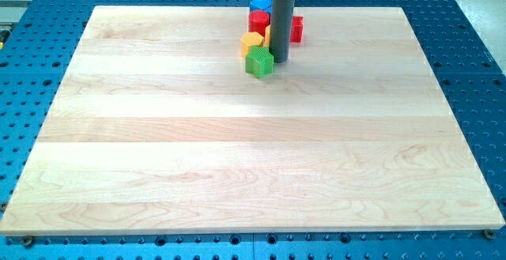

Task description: Move the red star to the top left of the board

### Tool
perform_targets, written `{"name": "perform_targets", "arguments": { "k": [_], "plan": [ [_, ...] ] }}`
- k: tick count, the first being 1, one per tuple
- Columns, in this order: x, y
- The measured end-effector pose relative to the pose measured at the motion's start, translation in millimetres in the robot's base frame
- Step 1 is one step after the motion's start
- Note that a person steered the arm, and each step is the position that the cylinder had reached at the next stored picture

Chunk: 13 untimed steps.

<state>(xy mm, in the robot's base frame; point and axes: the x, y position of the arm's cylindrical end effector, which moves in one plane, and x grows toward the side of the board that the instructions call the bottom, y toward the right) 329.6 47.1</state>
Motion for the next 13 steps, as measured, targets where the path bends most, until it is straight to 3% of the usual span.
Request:
{"name": "perform_targets", "arguments": {
  "k": [2,3,4,5,6,8,9,11,12,13],
  "plan": [
    [0.1,0.0],
    [14.9,47.9],
    [-21.4,138.5],
    [-77.3,154.4],
    [-105.9,126.7],
    [-34.5,43.5],
    [-36.1,22.4],
    [-61.3,61.0],
    [-91.4,51.9],
    [-82.5,2.5]
  ]
}}
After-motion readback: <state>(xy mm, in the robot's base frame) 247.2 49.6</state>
